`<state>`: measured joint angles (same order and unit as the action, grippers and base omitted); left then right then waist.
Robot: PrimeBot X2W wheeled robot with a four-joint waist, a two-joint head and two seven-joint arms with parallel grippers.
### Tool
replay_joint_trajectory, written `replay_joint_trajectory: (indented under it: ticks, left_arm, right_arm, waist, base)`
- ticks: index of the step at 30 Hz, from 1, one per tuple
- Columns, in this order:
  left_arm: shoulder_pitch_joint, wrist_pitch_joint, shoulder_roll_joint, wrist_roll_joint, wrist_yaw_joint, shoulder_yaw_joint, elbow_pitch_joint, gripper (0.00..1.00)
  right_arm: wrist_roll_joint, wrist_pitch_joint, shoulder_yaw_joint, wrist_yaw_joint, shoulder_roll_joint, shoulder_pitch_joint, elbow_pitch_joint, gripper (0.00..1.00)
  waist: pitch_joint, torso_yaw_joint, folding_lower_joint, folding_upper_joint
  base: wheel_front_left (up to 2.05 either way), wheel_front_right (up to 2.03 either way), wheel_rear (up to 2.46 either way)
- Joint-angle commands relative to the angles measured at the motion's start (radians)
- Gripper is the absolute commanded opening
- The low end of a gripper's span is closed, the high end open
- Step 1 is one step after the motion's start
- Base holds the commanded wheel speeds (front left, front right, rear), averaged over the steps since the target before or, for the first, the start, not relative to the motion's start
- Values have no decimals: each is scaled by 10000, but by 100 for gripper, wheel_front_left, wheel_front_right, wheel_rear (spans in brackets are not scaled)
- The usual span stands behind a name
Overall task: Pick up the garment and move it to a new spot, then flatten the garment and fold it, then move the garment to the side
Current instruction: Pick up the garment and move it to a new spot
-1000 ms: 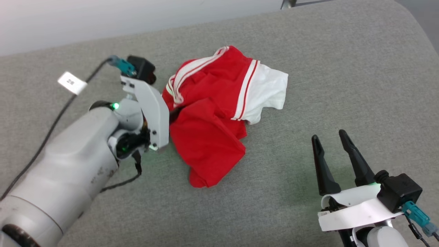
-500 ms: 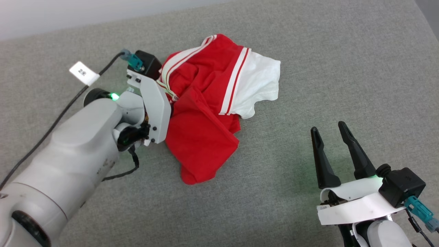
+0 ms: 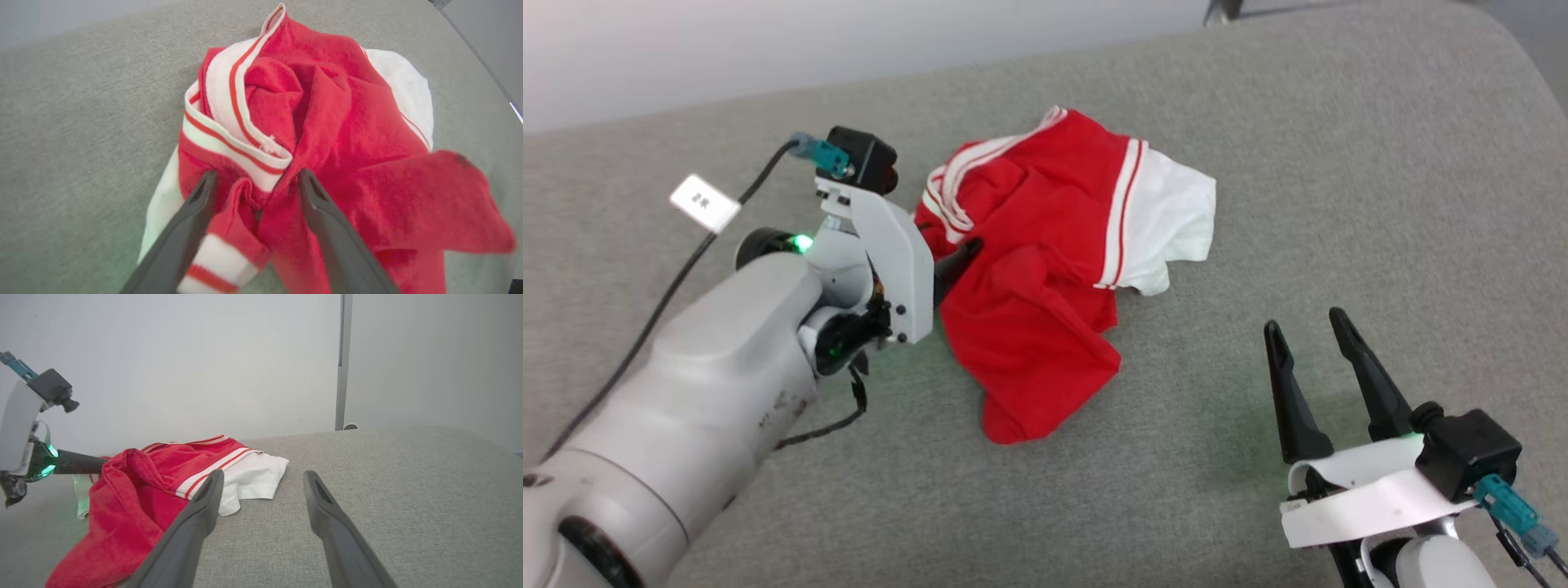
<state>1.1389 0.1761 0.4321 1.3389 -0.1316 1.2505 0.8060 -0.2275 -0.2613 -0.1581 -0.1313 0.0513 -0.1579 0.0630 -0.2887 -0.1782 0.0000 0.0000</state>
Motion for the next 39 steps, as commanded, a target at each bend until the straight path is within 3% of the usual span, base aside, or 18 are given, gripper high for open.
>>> replay_joint_trajectory:
  ticks: [1, 10, 18, 25, 30, 34, 39]
  left_arm:
    - [-157, -72, -29, 94, 26, -26, -66, 100]
    - [-1452, -1800, 438, 958, 26, -399, -817, 100]
    - [-3791, -3598, 1048, 1892, 26, -871, -1793, 100]
    - [-5760, -4352, 1635, 2051, 125, -1449, -2537, 100]
    - [-7346, -4400, 1655, 1338, 659, -3464, -3181, 100]
    - [-8872, -4403, 1388, -59, 1221, -5375, -4096, 100]
    - [-10644, -4404, 1091, -2191, 1980, -7027, -5571, 100]
  right_arm:
    - [55, -51, 39, 10, -17, 120, 38, 100]
    - [411, -52, 148, 10, -15, 658, 383, 100]
    - [520, -48, 675, 10, -15, 1545, 637, 100]
    - [709, 179, 1109, 10, -15, 2213, 463, 100]
    - [792, 349, 1313, 10, -15, 2608, 256, 100]
    - [801, 499, 1421, 10, -18, 2908, 80, 100]
    - [787, 676, 1502, 10, -15, 3178, -137, 100]
  waist:
    - [445, 382, 0, 0]
    - [1350, 868, 0, 0]
    - [2040, 1337, 0, 0]
    - [2351, 1649, 0, 0]
    - [2545, 1818, 0, 0]
    - [2772, 1929, 0, 0]
    - [2990, 1941, 0, 0]
  base:
    - [0, 0, 0]
    - [0, 0, 0]
    - [0, 0, 0]
    - [0, 0, 0]
    - [0, 0, 0]
    - [0, 0, 0]
    - [0, 0, 0]
